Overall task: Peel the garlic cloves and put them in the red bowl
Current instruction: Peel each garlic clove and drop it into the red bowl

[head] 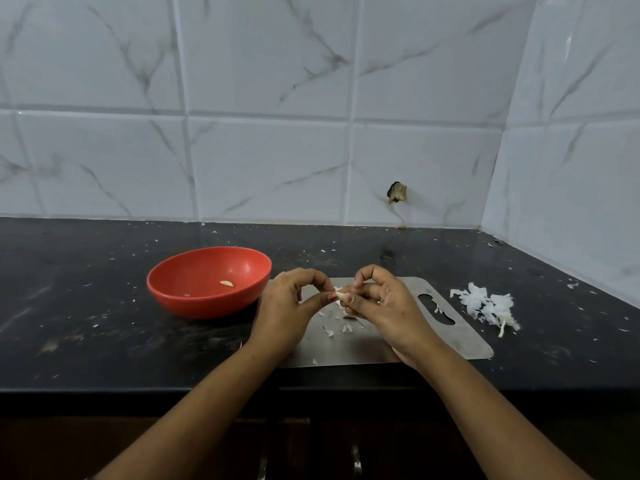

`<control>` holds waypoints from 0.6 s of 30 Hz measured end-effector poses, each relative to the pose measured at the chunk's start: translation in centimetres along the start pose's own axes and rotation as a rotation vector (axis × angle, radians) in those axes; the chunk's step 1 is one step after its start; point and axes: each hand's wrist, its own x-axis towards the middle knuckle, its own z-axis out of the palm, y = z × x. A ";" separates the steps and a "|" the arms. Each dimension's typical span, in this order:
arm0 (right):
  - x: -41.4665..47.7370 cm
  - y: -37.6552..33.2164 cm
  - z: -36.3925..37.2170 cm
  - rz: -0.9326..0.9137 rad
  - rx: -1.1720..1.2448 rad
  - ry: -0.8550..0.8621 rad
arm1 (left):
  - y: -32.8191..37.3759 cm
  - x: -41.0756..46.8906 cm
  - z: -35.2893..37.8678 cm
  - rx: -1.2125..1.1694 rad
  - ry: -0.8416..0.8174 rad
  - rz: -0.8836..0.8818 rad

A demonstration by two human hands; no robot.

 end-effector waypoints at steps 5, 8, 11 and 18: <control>-0.2 -0.2 0.0 -0.024 -0.026 0.004 | 0.0 0.0 0.0 0.011 0.003 0.025; -0.1 -0.1 0.0 -0.032 -0.046 -0.004 | -0.3 0.1 0.1 0.006 -0.023 0.009; 0.0 0.0 -0.2 -0.030 -0.033 -0.023 | -0.4 0.2 0.1 -0.023 -0.057 -0.001; -0.1 -0.2 -0.3 -0.022 0.015 -0.046 | -0.2 0.2 0.0 -0.078 -0.164 -0.004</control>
